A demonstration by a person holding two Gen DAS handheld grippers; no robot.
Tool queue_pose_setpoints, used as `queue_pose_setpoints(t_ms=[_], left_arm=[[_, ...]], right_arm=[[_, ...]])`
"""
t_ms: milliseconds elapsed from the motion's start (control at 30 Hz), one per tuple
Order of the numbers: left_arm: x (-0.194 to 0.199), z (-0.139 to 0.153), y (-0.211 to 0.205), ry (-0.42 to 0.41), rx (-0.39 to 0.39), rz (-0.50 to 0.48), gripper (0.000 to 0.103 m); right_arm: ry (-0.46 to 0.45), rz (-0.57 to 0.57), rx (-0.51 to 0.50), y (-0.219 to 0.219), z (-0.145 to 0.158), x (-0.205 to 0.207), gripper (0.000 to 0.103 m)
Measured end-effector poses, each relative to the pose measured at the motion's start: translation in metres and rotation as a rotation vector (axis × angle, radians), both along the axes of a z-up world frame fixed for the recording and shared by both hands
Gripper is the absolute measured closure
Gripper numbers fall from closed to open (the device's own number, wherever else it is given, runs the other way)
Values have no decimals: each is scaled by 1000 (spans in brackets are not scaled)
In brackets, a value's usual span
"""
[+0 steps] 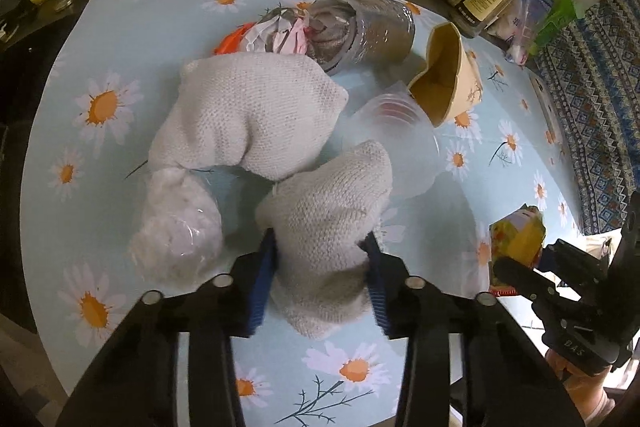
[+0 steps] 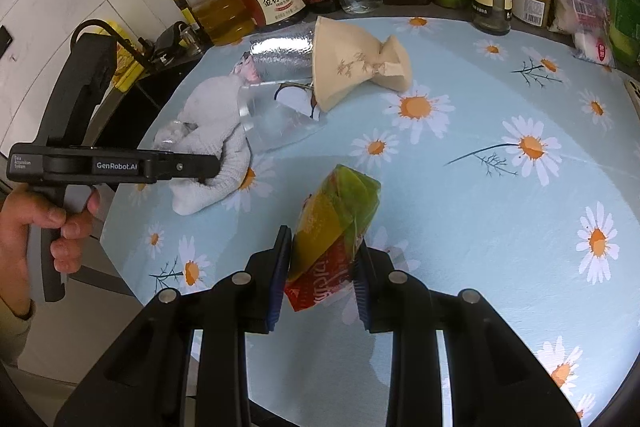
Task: Collect trash
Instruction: 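Grasp the grey knit towel with the left tool while the right tool holds the wrapper, then lower the wrapper and towel over the black bin with both tools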
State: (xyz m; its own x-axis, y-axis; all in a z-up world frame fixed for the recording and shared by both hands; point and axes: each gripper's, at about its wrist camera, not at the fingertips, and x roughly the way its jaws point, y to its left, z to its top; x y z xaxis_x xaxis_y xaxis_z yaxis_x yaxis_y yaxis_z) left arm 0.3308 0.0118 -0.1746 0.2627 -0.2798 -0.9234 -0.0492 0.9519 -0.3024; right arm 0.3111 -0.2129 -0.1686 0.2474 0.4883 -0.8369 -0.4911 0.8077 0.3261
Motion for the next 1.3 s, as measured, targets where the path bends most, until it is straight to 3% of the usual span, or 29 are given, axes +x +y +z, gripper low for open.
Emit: queue_pose_setpoints(t_ms=[200,667,1300], left_arm=[[-7,3,1,-14,-11,-2,76],[-37,29,5,-78,-33,3,77],[-134,54,21,-137,-20,13,77]], right_arm=[[-7,4,7,2,3,-3,73],[-39,19,9,10,18,-23,73],[-78,92,11,44,40,-96,73]])
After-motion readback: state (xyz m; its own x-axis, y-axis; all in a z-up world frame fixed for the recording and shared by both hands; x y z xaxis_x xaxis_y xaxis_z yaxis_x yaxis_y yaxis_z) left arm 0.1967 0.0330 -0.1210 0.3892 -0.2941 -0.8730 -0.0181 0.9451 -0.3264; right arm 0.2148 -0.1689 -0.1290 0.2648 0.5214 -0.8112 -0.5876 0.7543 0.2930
